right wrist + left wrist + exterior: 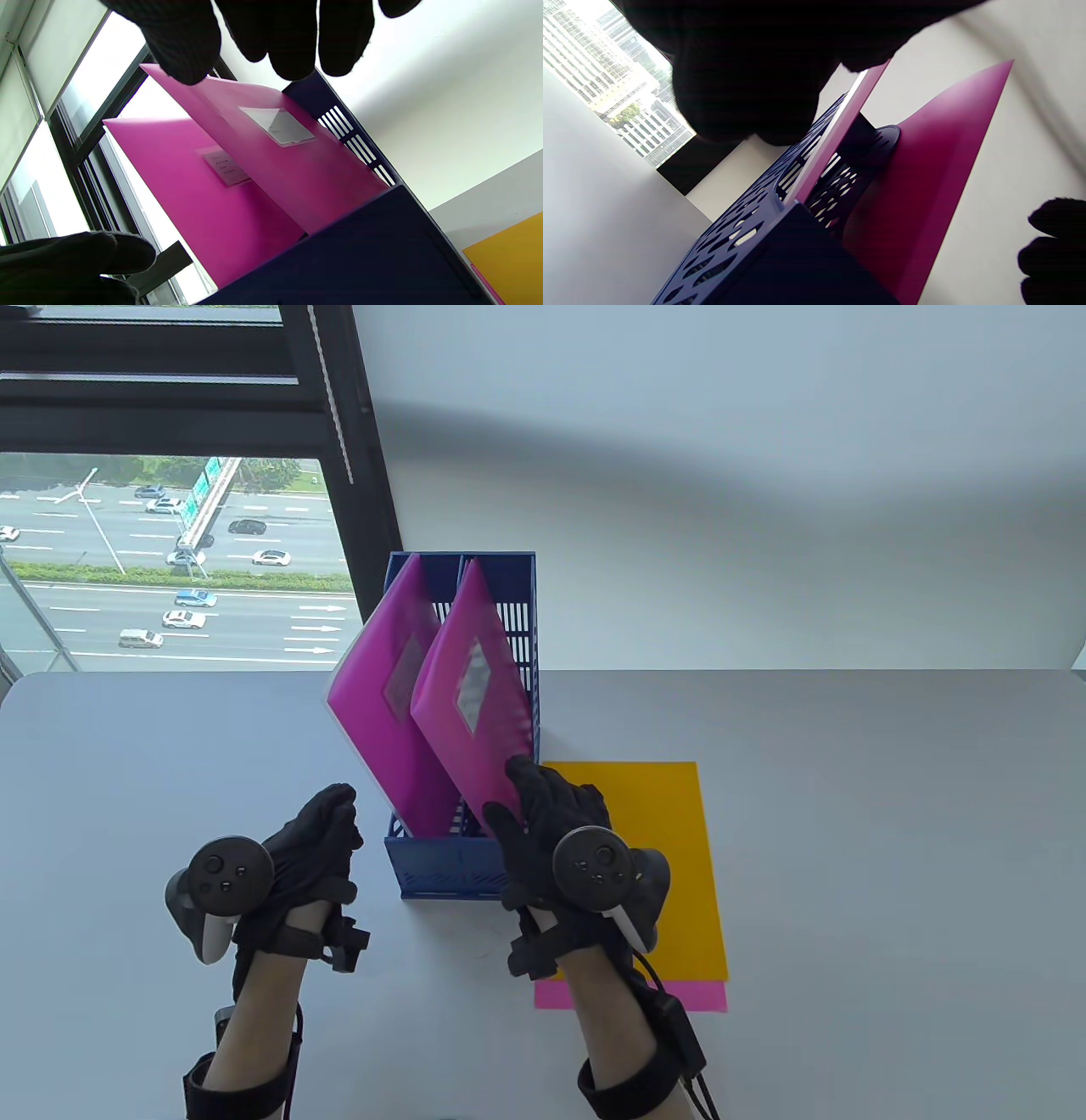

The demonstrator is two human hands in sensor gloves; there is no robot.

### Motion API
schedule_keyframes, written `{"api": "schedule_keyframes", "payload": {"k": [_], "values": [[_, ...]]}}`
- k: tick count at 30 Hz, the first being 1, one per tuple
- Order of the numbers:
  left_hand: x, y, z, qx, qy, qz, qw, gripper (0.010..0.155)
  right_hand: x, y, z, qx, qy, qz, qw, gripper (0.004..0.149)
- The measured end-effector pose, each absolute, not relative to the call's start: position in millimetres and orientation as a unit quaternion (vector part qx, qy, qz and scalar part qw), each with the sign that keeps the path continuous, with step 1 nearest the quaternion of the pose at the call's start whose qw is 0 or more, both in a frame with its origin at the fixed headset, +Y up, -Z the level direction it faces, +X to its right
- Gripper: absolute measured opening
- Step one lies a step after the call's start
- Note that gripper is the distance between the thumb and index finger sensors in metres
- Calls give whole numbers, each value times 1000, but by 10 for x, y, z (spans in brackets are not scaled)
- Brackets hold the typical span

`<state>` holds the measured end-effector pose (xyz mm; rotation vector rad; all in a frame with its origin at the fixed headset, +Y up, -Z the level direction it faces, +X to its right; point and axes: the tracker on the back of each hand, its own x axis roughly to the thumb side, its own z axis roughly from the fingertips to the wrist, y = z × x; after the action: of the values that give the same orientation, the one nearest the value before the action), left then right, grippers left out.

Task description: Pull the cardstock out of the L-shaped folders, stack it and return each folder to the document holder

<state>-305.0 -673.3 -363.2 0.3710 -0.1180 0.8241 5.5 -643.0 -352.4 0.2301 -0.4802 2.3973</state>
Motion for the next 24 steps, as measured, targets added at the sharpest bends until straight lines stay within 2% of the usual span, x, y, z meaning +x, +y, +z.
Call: {"api": "schedule_keyframes", "payload": {"k": [5, 12, 20, 24], "values": [[-3060, -6727, -3631, 179, -59, 397, 898, 49, -248, -6539, -3612, 56, -177, 950, 251, 72], [-3063, -6724, -3630, 177, -62, 402, 896, 49, -381, -6656, -3812, 28, -155, 965, 211, 78], [-3081, -6725, -3624, 174, -61, 405, 895, 50, -317, -6811, -3930, 21, -132, 962, 239, 69], [-3086, -6729, -3625, 176, -61, 405, 895, 50, -293, -6819, -3920, 20, -147, 960, 236, 64]]}}
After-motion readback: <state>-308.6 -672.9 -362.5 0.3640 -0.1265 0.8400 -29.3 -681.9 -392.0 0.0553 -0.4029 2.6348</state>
